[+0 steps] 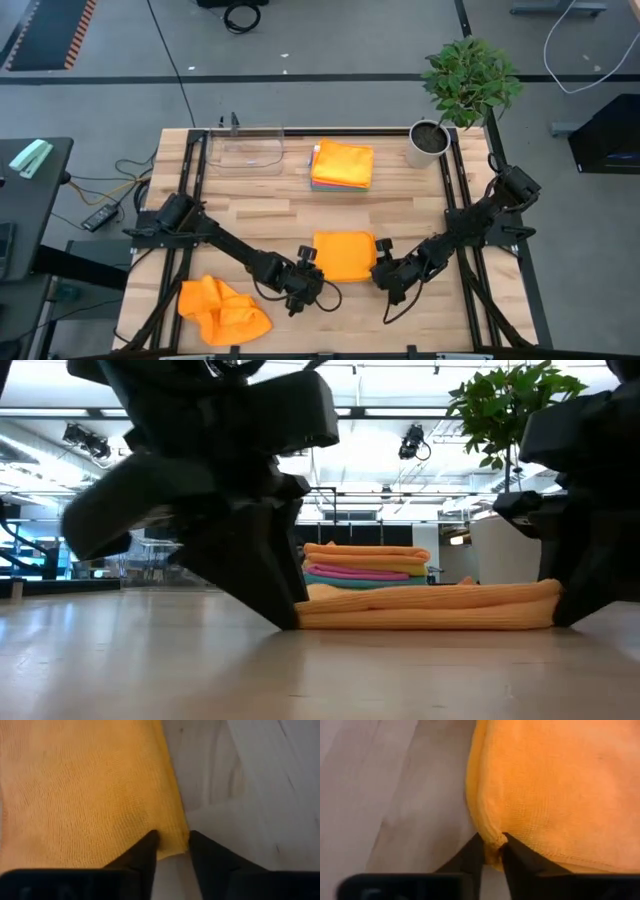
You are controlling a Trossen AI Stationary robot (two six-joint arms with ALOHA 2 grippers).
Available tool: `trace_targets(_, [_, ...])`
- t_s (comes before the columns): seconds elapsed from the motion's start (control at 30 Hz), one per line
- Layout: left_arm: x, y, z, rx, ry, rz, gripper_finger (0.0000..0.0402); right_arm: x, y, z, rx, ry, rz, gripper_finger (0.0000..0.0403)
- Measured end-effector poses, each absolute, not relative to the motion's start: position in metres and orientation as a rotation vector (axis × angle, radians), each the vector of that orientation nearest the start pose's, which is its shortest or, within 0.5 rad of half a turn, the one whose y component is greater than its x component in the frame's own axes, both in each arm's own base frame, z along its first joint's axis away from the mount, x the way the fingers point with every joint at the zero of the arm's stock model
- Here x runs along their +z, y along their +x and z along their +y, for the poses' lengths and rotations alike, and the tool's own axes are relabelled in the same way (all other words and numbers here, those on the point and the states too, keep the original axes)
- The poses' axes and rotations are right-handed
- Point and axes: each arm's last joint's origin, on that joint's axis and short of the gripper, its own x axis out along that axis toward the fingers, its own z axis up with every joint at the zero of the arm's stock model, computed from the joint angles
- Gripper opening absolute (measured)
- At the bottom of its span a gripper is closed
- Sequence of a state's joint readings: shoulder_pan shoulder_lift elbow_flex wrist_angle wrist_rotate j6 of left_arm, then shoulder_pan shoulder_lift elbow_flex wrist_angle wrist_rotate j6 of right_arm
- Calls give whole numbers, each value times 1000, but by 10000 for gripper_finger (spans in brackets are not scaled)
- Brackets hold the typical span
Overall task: Fold microfiber towels
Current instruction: Fold the top yellow towel, then stack the folded orange towel on the folded orange towel
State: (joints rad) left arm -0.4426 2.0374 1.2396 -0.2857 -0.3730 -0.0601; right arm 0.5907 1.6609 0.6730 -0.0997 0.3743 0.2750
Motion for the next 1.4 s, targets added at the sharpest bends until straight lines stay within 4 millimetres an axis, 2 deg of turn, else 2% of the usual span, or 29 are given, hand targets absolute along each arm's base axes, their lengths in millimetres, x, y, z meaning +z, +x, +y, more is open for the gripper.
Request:
trace_targets(0.13, [113,370,-159,-9,292,978,53,111,232,143,34,-243,968,22])
trace_targets(0.2, [111,370,-161,-5,268,970,20,111,232,143,22,-208,969,10])
trace_targets(0.27, [115,368,-164,-6,269,962,13,114,232,143,18,-144,976,10])
trace_targets(0.4, [139,355,-162,-31,282,991,14,133,235,140,36,20,978,9])
trace_targets(0.5, [178,349,-154,-25,248,938,9,155,234,132,30,108,938,8])
trace_targets(0.6, [206,342,-136,22,237,913,9,187,235,118,6,167,838,8])
trace_targets(0.7, [234,339,-109,98,258,852,8,220,235,93,-74,154,756,7])
trace_targets(0.8, [257,339,-75,171,296,807,8,253,235,60,-190,81,692,7])
trace_targets(0.9, [270,338,-31,247,360,809,8,281,238,18,-339,-27,665,6])
trace_targets(1.1, [302,332,69,438,524,720,8,332,241,-72,-554,-260,646,6])
trace_targets(1.2, [309,326,117,462,562,681,8,338,239,-114,-583,-281,681,6])
trace_targets(1.27, [303,322,143,455,534,691,8,333,239,-135,-580,-262,698,5])
trace_targets(1.33, [289,320,161,440,476,744,8,315,242,-147,-544,-223,752,5])
trace_targets(1.4, [273,321,165,397,404,803,8,287,246,-151,-486,-185,830,5])
